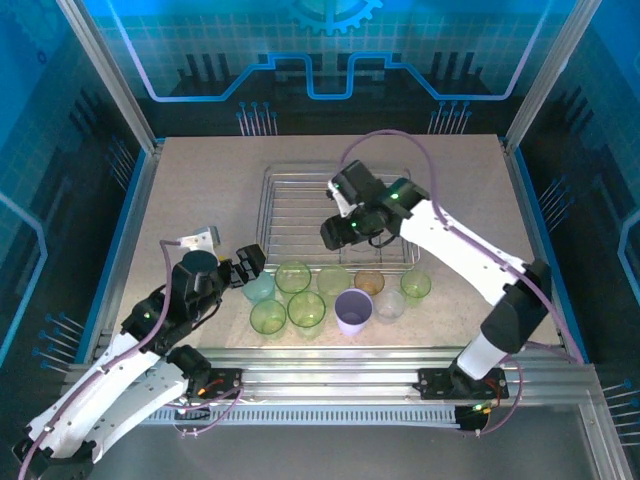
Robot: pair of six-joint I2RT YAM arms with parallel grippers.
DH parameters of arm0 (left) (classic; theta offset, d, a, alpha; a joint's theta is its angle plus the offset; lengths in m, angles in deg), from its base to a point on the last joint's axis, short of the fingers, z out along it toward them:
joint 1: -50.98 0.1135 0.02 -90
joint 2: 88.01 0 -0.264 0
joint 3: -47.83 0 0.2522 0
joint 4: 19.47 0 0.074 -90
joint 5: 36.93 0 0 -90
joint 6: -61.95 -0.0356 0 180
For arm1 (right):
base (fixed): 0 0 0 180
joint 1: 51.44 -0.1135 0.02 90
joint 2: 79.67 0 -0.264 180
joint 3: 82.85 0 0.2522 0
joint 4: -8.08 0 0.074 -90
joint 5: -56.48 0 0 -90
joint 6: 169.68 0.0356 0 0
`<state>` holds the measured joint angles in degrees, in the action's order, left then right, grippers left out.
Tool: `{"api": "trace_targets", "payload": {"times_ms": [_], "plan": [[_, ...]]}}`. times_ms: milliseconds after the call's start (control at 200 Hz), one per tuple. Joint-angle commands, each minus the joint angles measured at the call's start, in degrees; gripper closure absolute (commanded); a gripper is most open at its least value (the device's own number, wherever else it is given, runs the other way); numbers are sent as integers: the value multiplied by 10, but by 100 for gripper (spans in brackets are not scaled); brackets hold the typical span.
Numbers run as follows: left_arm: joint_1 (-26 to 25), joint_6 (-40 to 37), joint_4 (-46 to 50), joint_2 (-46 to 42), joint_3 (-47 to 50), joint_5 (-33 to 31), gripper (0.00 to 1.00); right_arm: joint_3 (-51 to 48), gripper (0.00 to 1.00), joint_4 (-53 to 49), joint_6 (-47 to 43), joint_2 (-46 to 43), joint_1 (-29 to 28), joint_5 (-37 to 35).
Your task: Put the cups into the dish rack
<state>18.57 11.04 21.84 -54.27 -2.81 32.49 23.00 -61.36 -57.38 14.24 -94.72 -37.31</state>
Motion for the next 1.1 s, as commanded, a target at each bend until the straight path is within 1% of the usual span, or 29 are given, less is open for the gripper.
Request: {"api": "trace_targets", "payload": {"times_ms": [0,200,315,575,836,1096], "plan": [[4,4,-7,-7,5,-4,0,35,39,-29,12,31,-32,15],[4,4,-18,-7,13,-5,1,67,40,-34,5,70,-73,28],[4,3,-18,-7,16,-6,1,76,41,-41,1,88,-81,33],[4,-4,-16,-7,18,-9,1,88,46,-52,-8,123,-95,44],[4,-9,-11,-7,21,-10,1,97,55,-61,-16,152,-105,44],[4,-8,-5,-6,20,-11,1,110,68,-70,-20,170,-113,23]]}}
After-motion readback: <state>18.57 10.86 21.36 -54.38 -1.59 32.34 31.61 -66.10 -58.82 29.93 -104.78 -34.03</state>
